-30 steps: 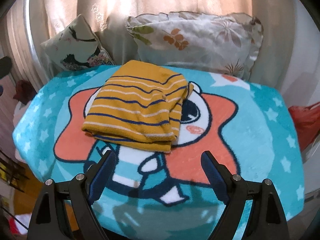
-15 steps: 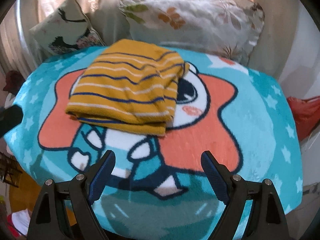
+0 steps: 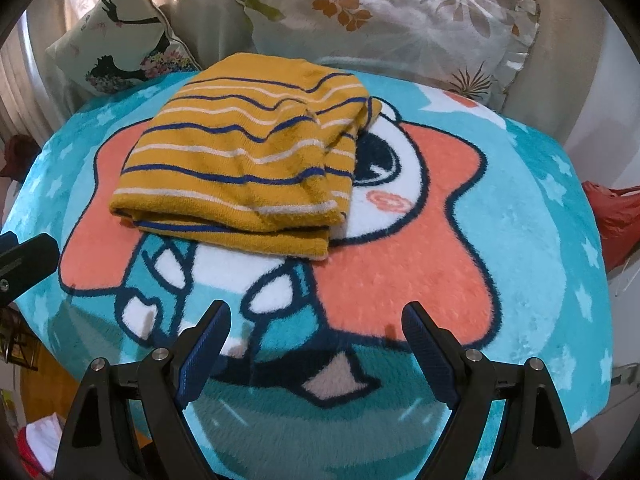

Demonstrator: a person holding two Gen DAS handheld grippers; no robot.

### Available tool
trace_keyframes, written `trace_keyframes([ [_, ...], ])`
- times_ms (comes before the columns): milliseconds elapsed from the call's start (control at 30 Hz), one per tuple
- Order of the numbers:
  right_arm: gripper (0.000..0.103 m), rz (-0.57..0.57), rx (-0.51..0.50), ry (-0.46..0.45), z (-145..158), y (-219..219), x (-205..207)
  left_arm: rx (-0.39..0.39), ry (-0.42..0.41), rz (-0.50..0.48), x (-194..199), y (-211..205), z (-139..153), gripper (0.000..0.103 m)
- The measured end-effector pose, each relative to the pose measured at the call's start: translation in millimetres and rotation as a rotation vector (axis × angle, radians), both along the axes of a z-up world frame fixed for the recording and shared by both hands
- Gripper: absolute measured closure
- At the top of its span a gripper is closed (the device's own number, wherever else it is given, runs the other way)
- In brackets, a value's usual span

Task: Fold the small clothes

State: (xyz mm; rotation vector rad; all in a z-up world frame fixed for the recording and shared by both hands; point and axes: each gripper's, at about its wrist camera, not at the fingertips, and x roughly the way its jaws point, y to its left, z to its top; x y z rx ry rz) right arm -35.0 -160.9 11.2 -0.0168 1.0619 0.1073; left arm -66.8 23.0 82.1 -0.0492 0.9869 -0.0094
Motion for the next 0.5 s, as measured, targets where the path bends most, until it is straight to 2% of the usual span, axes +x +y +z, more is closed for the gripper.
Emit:
trace_keyframes([
  [500,0.012,0.007,0.000,-0.013,0.8,-2.1,13.6,0.000,0.043,0.004,19.6,-7.0,-7.1,0.000],
])
